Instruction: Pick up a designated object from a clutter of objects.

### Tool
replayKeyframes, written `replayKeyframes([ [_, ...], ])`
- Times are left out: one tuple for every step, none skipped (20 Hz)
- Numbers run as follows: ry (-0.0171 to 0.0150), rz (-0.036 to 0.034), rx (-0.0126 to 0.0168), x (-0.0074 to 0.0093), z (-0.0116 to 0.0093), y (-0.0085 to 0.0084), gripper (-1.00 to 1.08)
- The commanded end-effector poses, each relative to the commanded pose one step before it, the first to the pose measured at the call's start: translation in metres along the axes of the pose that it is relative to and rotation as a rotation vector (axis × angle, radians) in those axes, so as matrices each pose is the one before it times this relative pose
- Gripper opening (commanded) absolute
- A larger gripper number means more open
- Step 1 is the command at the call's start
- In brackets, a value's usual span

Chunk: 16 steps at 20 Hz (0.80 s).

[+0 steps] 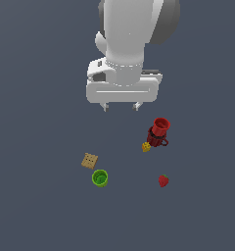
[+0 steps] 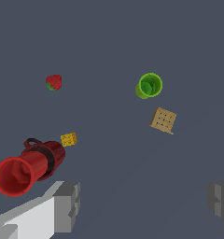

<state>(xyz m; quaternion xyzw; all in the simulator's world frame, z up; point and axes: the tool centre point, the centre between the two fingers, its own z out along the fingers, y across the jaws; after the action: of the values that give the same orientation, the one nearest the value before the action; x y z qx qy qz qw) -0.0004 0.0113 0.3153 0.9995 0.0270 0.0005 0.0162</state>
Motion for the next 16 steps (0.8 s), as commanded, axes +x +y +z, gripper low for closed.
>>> replayKeyframes([
  [0.00000,0.00000,0.00000,0.00000,0.00000,0.00001,1.00],
  [0.00047,-0.00176,0.00000,0.00023,-0.00008,-0.00062,1.00],
  [0.00134,-0.00504,0.00005,0.00067,-0.00022,-0.00174,1.00],
  [0.00215,-0.00806,0.00008,0.00108,-0.00035,-0.00280,1.00],
  [0.00296,-0.01106,0.00013,0.00149,-0.00049,-0.00385,1.00],
  [0.00376,-0.01400,0.00020,0.00190,-0.00062,-0.00491,1.00],
  [0.00374,-0.01382,0.00023,0.00190,-0.00063,-0.00489,1.00],
  [0.00287,-0.01051,0.00020,0.00147,-0.00049,-0.00375,1.00],
  [0.00198,-0.00717,0.00015,0.00102,-0.00036,-0.00261,1.00],
  [0.00105,-0.00370,0.00008,0.00053,-0.00021,-0.00140,1.00],
  [0.00000,0.00000,0.00000,0.00004,0.00000,-0.00004,1.00],
  [-0.00066,0.00240,-0.00005,-0.00038,0.00012,0.00091,1.00],
  [-0.00043,0.00087,-0.00002,-0.00013,0.00021,0.00062,1.00],
  [0.00000,-0.00120,0.00003,0.00008,0.00022,0.00017,1.00],
  [0.00003,-0.00249,0.00006,0.00024,0.00042,0.00016,1.00],
  [0.00004,-0.00345,0.00009,0.00034,0.00062,0.00033,1.00],
])
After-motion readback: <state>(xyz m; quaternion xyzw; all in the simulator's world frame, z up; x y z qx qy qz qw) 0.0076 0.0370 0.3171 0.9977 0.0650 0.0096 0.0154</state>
